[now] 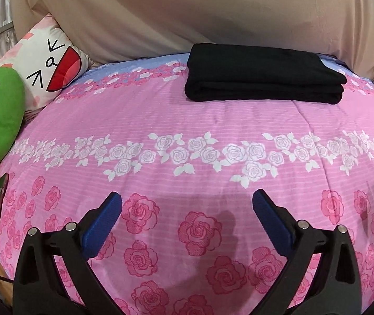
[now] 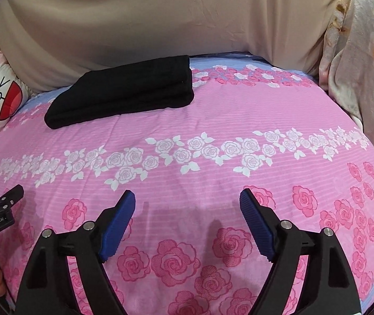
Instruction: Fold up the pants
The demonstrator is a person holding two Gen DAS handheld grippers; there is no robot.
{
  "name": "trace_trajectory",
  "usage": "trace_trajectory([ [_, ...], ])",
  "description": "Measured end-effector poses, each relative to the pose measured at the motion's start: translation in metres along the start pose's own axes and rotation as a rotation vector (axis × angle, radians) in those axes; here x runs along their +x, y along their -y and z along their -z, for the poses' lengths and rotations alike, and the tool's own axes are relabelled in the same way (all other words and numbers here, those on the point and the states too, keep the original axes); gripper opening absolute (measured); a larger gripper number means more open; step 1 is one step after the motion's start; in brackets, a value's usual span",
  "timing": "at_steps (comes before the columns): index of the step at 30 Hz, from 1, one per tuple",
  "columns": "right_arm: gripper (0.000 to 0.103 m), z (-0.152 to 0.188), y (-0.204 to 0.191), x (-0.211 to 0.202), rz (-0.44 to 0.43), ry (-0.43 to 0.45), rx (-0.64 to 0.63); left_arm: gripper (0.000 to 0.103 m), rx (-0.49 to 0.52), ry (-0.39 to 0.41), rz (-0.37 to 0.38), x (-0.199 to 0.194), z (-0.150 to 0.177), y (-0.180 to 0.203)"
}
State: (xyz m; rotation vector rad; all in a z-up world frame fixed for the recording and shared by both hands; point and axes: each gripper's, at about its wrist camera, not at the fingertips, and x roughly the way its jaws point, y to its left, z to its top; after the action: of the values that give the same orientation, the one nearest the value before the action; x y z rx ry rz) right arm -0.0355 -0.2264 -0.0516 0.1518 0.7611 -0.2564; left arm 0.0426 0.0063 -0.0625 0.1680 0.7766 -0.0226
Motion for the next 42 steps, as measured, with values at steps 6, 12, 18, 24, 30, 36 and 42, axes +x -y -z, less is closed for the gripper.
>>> trace_trajectory([
  [6, 0.081, 0.0, -0.007, 0.001, -0.004, -0.006, -0.009, 0.098, -0.014, -0.015, 0.01, 0.003, -0.004, -0.002],
  [12, 0.083, -0.003, -0.021, 0.006, -0.035, -0.016, -0.023, 0.098, -0.028, -0.005, 0.027, 0.007, -0.012, 0.001],
  [18, 0.083, -0.005, -0.03, 0.013, -0.046, -0.036, -0.034, 0.098, -0.038, -0.011, 0.038, 0.014, -0.015, 0.003],
  [24, 0.083, -0.005, -0.03, 0.016, -0.027, -0.051, -0.02, 0.098, -0.042, -0.009, 0.07, 0.017, -0.018, 0.007],
  [30, 0.083, -0.004, -0.03, 0.018, -0.025, -0.056, -0.023, 0.098, -0.084, -0.024, 0.076, 0.021, -0.019, 0.002],
  [36, 0.083, -0.005, -0.029, 0.019, -0.023, -0.055, -0.025, 0.098, -0.064, -0.02, 0.071, 0.02, -0.018, 0.005],
  [42, 0.083, -0.003, -0.031, 0.018, -0.019, -0.057, -0.027, 0.098, -0.006, -0.016, 0.063, 0.019, -0.019, 0.017],
])
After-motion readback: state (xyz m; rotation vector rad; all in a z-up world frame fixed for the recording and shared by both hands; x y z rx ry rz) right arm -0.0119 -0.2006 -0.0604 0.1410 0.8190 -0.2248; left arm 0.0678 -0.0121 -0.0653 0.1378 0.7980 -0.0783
